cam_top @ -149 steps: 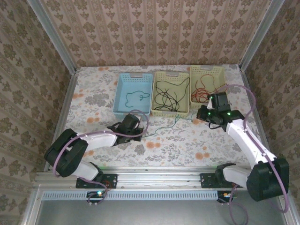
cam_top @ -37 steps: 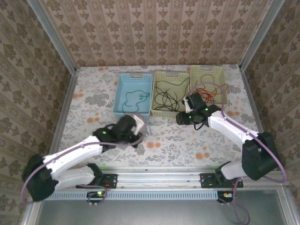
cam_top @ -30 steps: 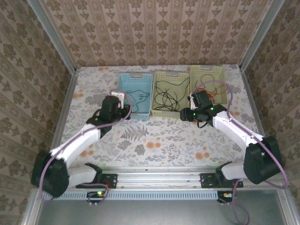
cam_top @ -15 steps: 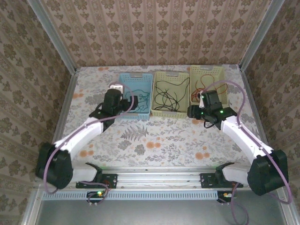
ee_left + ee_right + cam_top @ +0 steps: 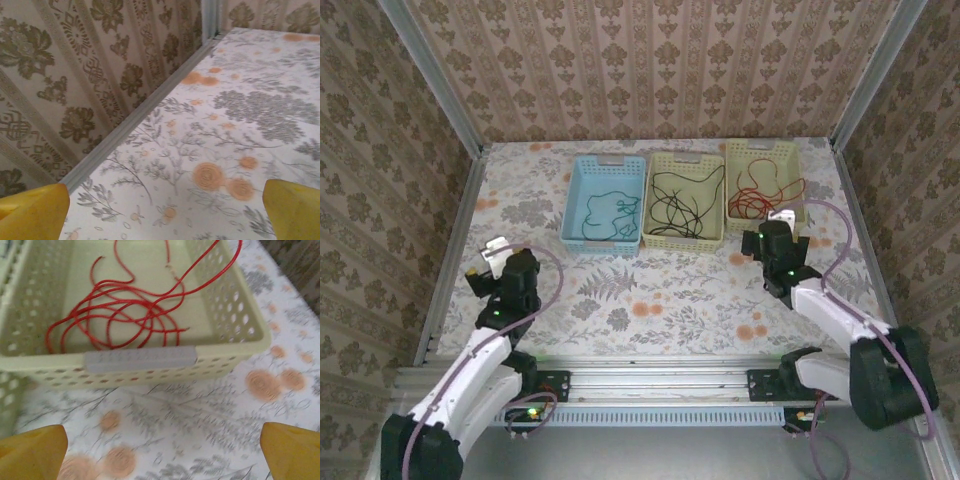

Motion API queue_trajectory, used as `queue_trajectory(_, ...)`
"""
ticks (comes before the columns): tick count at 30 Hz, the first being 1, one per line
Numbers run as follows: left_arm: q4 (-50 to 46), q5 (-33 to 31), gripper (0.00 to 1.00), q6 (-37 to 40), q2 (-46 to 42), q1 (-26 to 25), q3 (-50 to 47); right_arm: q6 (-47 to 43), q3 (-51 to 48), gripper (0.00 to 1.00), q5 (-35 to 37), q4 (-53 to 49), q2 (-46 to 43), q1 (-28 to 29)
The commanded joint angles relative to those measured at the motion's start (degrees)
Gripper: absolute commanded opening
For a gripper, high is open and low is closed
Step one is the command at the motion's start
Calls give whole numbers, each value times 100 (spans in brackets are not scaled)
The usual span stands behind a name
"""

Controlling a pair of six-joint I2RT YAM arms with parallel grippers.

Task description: Untangle the cables

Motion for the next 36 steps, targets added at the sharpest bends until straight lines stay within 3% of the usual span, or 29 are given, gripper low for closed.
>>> queue_trajectory(1,1031,-107,100,409,866,316,70,-431,-172,100,876,1557,541,-111)
queue_trajectory(4,1082,338,100,155,2120,698,425,-575,-339,100,550,2506,877,-229)
queue_trajectory(6,1347,693,100,454,2727,790,713,-794,-559,100,68,3358,1008,-366)
queue_trajectory(9,2904,1105,100,1409,3338,774,690,-691,-978,100,-980,4821,1618,-882)
queue_trajectory(11,3680,1338,100,1749,3725,834,725,-645,-753,100,-1657,4070,1540,-1045)
queue_trajectory(13,4228,1637,100,2100,4087,861,817,-783,-745,100,-2165,4871,2161,-1149)
queue_trajectory(15,5248,2241,100,2423,4634,964,705,-752,-598,100,-2265,4129,1910,-1171)
queue_trajectory(16,4426,2390,100,2163,4492,999,884,-777,-665,100,-2324,4519,2058,-1193)
queue_trajectory(17,4462,2624,100,2031,4436,1141,832,-765,-648,100,-2326,4337,1985,-1194)
queue_trajectory(21,5258,3315,100,2093,4455,1324,407,-756,-632,100,-2333,4285,1965,-1201)
queue_trajectory(22,5623,3791,100,2027,4572,1445,239,-774,-628,100,-2335,4299,1979,-1194)
queue_trajectory(23,6364,3693,100,2188,4900,1460,110,-775,-618,100,-2328,4238,1959,-1187)
queue_trajectory(24,5717,3760,100,2017,4661,1475,161,-801,-612,100,-2289,4272,1974,-1161)
queue_trajectory(25,5667,3847,100,1909,4619,1542,198,-825,-593,100,-2258,4209,1967,-1133)
queue_trajectory(26,6058,3880,100,2000,4787,1605,156,-825,-596,100,-2265,4226,1973,-1133)
queue_trajectory(28,5648,4008,100,1804,4626,1678,199,-826,-592,100,-2264,4216,1974,-1124)
queue_trajectory(36,5863,3980,100,1875,4703,1692,159,-826,-489,100,-2282,4086,2033,-1141)
